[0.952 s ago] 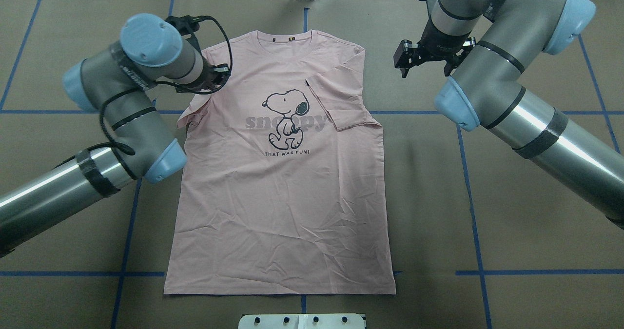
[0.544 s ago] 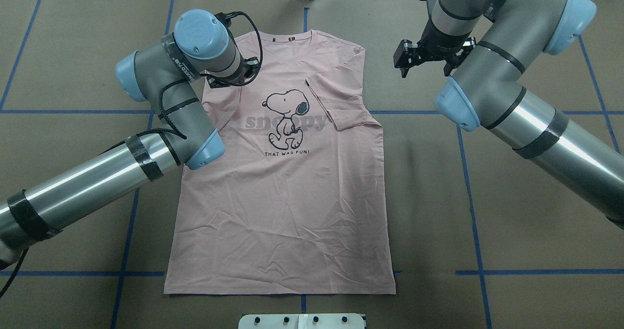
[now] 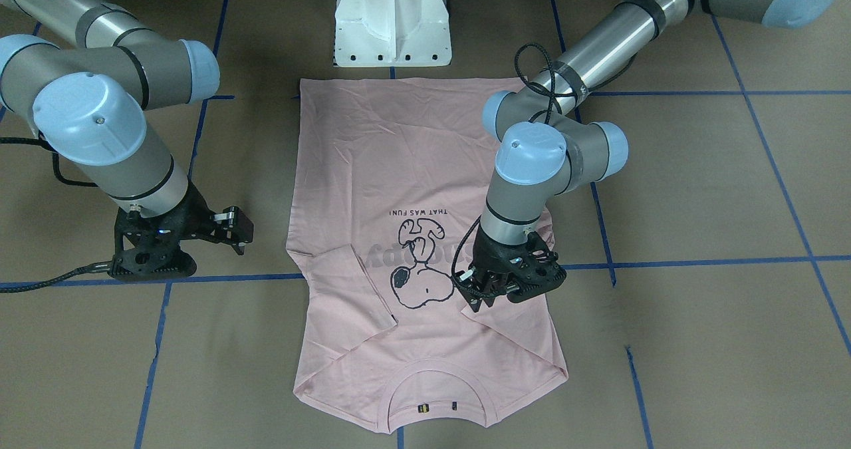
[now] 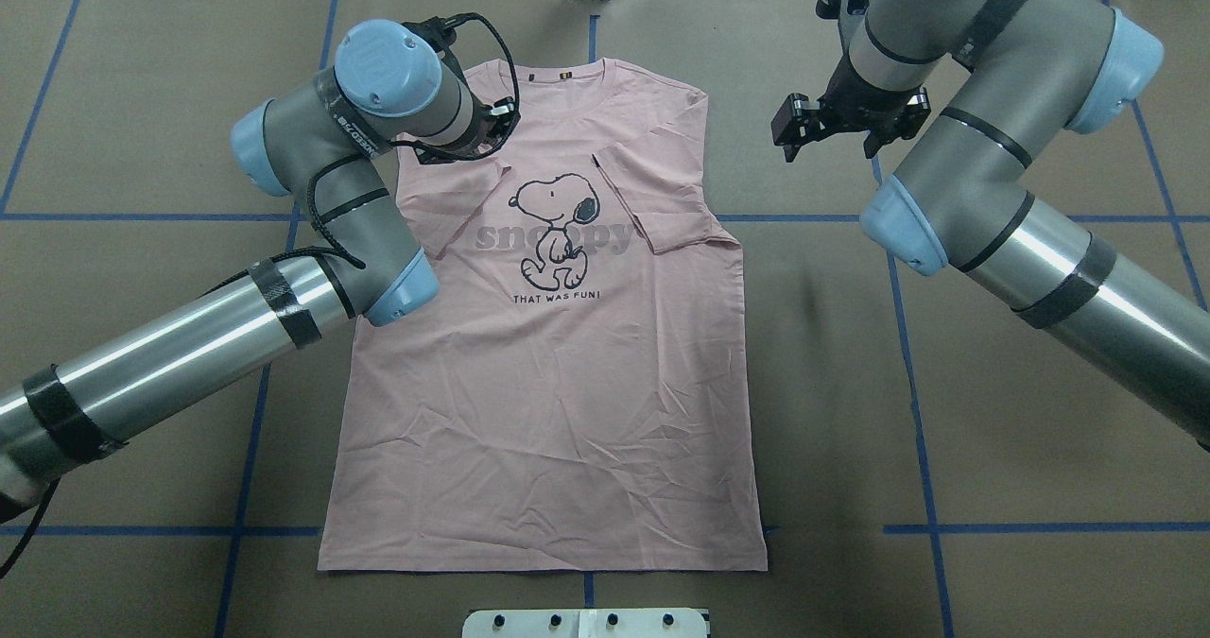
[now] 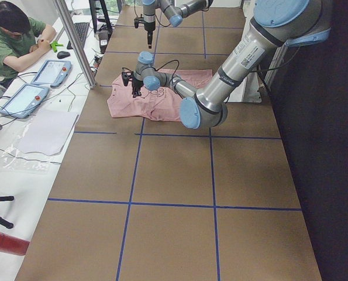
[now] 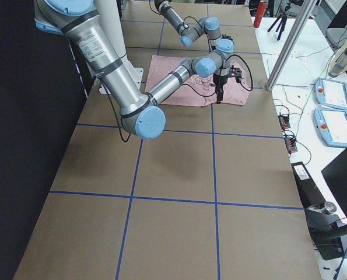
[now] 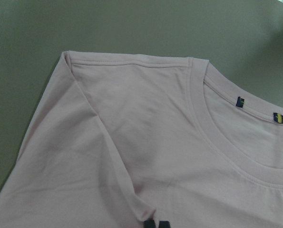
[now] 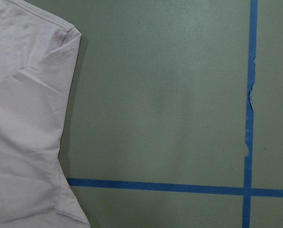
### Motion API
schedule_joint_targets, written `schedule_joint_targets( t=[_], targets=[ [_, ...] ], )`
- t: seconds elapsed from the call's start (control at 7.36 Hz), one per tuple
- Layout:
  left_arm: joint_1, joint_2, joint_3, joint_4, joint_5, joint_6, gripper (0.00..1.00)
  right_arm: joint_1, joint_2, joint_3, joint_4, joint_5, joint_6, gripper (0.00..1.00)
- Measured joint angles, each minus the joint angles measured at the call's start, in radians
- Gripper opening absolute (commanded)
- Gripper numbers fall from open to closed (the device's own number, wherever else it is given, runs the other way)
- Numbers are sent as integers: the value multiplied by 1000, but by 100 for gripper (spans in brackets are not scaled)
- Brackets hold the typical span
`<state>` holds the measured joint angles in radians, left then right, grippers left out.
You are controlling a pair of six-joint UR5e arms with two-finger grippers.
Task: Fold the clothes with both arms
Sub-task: 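Grasp the sleeve nearest the left gripper and fold it inward, then move both grippers to the hem corners nearest the robot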
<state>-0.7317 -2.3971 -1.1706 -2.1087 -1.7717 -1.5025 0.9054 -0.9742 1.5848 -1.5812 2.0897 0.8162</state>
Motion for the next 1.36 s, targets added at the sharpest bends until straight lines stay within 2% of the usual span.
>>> schedule_joint_targets(
  t=[0.27,0.41,0.54,0.68,0.82,0.95,1.09,1.36],
  targets=[
    [0,31,-71,6,-50,11,100,-10,-18,23,11,2,28,100],
    [0,88,-161,44,-93,45,100,-33,-46,71,12,2,88,100],
    [1,174,-305,116,-113,119,100,-77,-99,156,14,-14,176,100],
    [4,272,-463,186,-118,198,100,-155,-167,259,15,-73,281,100],
    [7,366,-594,223,-119,246,100,-267,-230,354,18,-174,403,100],
    [8,440,-682,238,-118,267,100,-390,-270,414,21,-281,524,100],
    [9,490,-735,243,-118,278,100,-514,-298,450,27,-388,637,100],
    [9,532,-772,245,-118,283,100,-726,-358,483,44,-563,827,100]
  ],
)
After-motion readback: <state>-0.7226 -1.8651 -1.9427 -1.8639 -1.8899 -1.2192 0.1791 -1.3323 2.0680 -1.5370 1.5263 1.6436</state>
